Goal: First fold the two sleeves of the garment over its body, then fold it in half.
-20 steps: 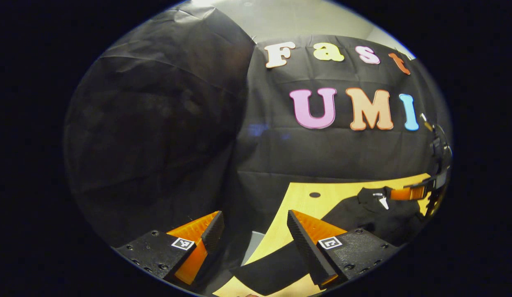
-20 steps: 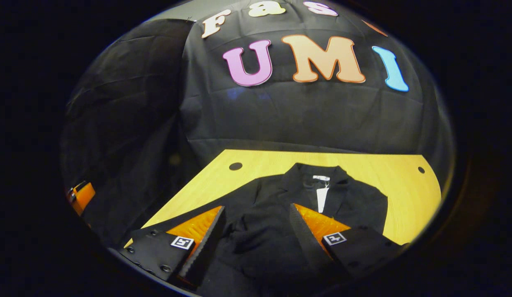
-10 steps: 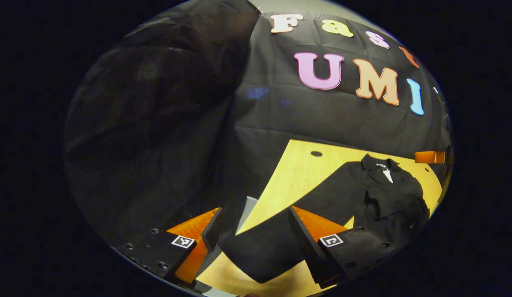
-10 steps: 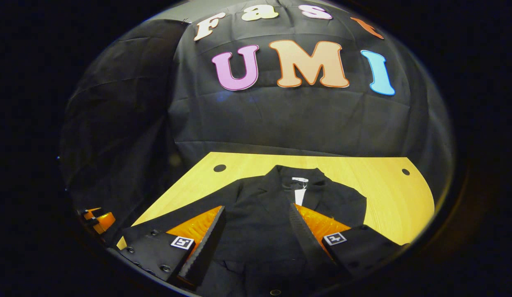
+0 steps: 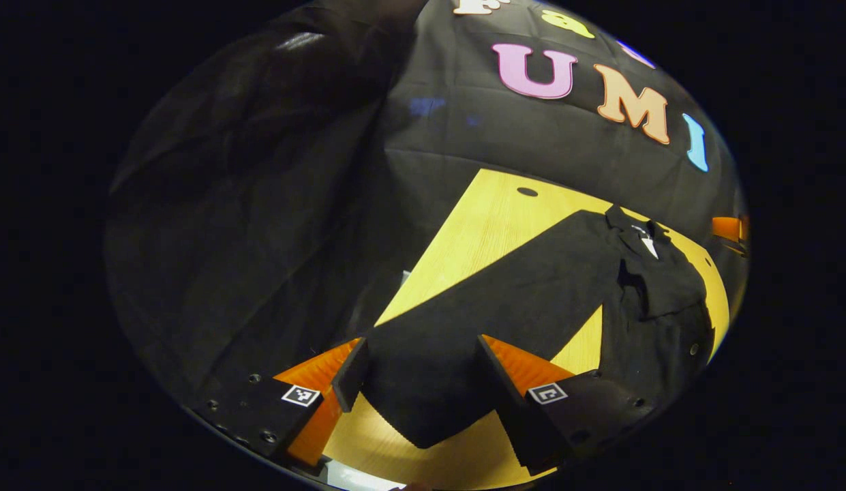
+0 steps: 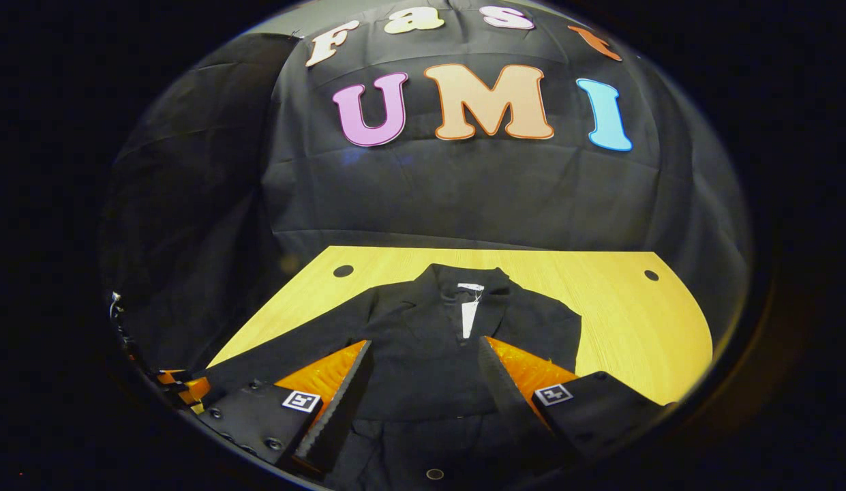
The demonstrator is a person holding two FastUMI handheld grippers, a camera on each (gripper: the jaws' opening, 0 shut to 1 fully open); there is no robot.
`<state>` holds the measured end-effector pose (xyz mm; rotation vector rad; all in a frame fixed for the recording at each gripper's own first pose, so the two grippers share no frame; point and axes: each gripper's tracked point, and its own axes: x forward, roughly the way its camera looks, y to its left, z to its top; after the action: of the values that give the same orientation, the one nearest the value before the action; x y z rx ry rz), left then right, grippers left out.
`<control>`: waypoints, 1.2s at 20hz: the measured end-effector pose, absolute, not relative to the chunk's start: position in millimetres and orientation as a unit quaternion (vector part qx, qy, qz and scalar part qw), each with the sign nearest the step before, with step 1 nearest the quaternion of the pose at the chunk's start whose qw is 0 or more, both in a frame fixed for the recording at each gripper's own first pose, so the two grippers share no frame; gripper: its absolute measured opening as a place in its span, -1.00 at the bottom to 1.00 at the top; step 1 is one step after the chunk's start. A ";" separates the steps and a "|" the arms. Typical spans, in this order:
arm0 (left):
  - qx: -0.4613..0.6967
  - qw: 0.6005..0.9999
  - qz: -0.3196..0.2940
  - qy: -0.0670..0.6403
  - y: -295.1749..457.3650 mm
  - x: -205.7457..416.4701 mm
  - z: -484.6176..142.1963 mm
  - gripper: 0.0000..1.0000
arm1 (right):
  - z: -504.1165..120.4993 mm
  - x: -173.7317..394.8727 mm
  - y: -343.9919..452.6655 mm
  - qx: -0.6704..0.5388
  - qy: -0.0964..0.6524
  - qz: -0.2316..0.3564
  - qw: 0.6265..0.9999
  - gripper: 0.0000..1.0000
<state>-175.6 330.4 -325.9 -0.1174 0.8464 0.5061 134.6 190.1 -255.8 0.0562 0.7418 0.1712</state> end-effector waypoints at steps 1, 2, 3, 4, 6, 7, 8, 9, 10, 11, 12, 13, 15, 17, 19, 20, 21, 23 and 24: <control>-0.059 0.875 0.246 0.413 329.6 -180.3 -331.8 0.89 | -255.2 134.1 189.7 0.027 0.362 0.084 0.928 0.96; -0.063 0.869 0.250 0.423 327.5 -186.8 -338.2 0.89 | -254.5 134.4 188.5 0.027 0.361 0.084 0.928 0.86; -0.062 0.866 0.253 0.426 325.0 -188.6 -338.1 0.91 | -254.8 132.7 186.4 0.027 0.361 0.083 0.929 0.95; -0.045 0.872 0.249 0.419 325.6 -185.3 -339.5 0.92 | -253.7 132.5 184.6 0.028 0.359 0.082 0.929 0.96; -0.033 0.874 0.245 0.419 322.2 -186.2 -340.8 0.90 | -253.1 132.0 180.1 0.028 0.360 0.080 0.929 0.95; -0.033 0.876 0.245 0.414 321.9 -184.4 -341.2 0.92 | -254.4 130.5 178.5 0.029 0.361 0.079 0.929 0.95; -0.036 0.875 0.245 0.415 320.0 -186.7 -340.0 0.84 | -254.0 129.6 177.5 0.030 0.361 0.079 0.929 0.95; -0.034 0.878 0.242 0.413 317.6 -184.2 -339.8 0.67 | -253.7 126.7 177.4 0.034 0.362 0.084 0.928 0.95; -0.033 0.879 0.237 0.413 312.8 -183.6 -341.5 0.54 | -251.6 125.2 177.7 0.039 0.362 0.090 0.927 0.95; -0.032 0.881 0.231 0.412 307.9 -181.0 -341.7 0.29 | -249.9 123.1 175.2 0.042 0.361 0.092 0.927 0.95; -0.030 0.883 0.226 0.409 305.8 -178.3 -345.3 0.04 | -248.9 122.0 172.2 0.042 0.359 0.093 0.928 0.95; -0.031 0.885 0.224 0.407 302.9 -177.7 -342.7 -0.28 | -248.0 120.2 168.4 0.042 0.359 0.092 0.928 0.95; -0.028 0.887 0.230 0.399 301.3 -175.8 -342.9 -0.91 | -244.4 117.6 159.2 0.043 0.359 0.093 0.928 0.95; -0.050 0.888 0.231 0.394 297.5 -171.3 -340.3 -1.00 | -238.4 118.1 148.6 0.047 0.352 0.092 0.930 0.86; -0.078 0.881 0.245 0.397 297.6 -171.2 -338.8 -1.00 | -234.0 117.7 136.8 0.052 0.346 0.092 0.932 0.95; -0.085 0.878 0.254 0.397 297.3 -170.2 -336.4 -1.00 | -232.4 117.0 129.7 0.054 0.344 0.092 0.933 0.95; -0.087 0.880 0.260 0.389 298.8 -164.0 -329.3 -1.00 | -231.0 115.1 122.8 0.055 0.341 0.092 0.934 0.95; -0.081 0.888 0.265 0.367 298.8 -146.8 -309.7 -1.00 | -222.0 114.0 108.7 0.054 0.324 0.087 0.941 0.96; -0.075 0.893 0.263 0.358 297.3 -138.6 -299.0 -1.00 | -217.2 112.9 102.5 0.051 0.316 0.087 0.943 0.95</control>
<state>-138.6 297.3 -299.0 -0.1556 0.7432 0.5462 112.9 102.5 -217.2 0.1045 0.6438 0.1766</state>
